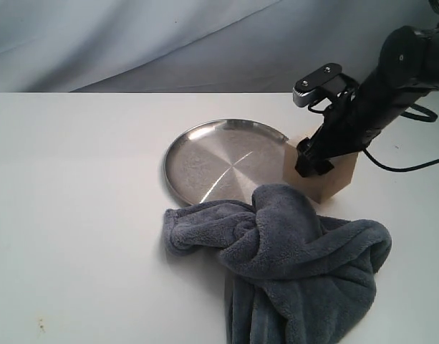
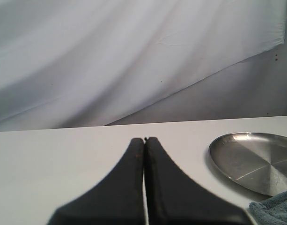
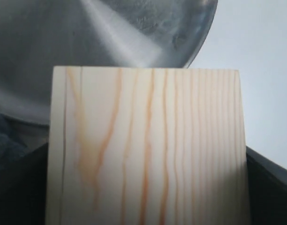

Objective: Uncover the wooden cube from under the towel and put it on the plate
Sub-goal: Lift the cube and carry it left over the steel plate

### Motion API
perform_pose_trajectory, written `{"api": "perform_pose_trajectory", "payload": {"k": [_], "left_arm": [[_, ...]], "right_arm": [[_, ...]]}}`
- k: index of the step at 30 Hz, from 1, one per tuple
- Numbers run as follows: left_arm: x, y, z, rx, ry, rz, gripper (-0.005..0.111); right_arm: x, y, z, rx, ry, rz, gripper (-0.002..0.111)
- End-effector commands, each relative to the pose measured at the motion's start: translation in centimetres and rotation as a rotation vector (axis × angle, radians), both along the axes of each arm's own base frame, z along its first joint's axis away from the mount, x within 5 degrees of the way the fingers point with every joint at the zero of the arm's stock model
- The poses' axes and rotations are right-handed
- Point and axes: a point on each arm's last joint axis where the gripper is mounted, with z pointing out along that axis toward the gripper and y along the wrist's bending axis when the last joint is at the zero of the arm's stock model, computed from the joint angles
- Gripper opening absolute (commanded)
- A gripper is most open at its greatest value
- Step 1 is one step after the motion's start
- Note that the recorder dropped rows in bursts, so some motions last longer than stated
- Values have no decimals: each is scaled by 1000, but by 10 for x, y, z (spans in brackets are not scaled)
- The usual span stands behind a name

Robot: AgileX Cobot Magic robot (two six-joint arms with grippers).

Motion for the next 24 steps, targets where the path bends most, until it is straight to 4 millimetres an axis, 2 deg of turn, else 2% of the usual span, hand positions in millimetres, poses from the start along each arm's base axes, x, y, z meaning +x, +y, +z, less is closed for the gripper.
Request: {"api": "perform_pose_trajectory", "payload": {"k": [1, 5, 12, 15, 24], "left_arm": [[0, 0, 0, -6, -10, 3, 0], [0, 0, 0, -6, -10, 3, 0], [0, 0, 0, -6, -10, 3, 0], [0, 0, 0, -6, -10, 3, 0], [0, 0, 0, -6, -10, 3, 0]], "right_arm": [[9, 7, 13, 77, -131, -27, 39], [12, 18, 18, 129, -205, -19, 39], [7, 54, 26, 203, -346, 40, 39], [4, 64, 27, 220, -370, 48, 38], [30, 88, 16, 281, -234, 1, 38]]}}
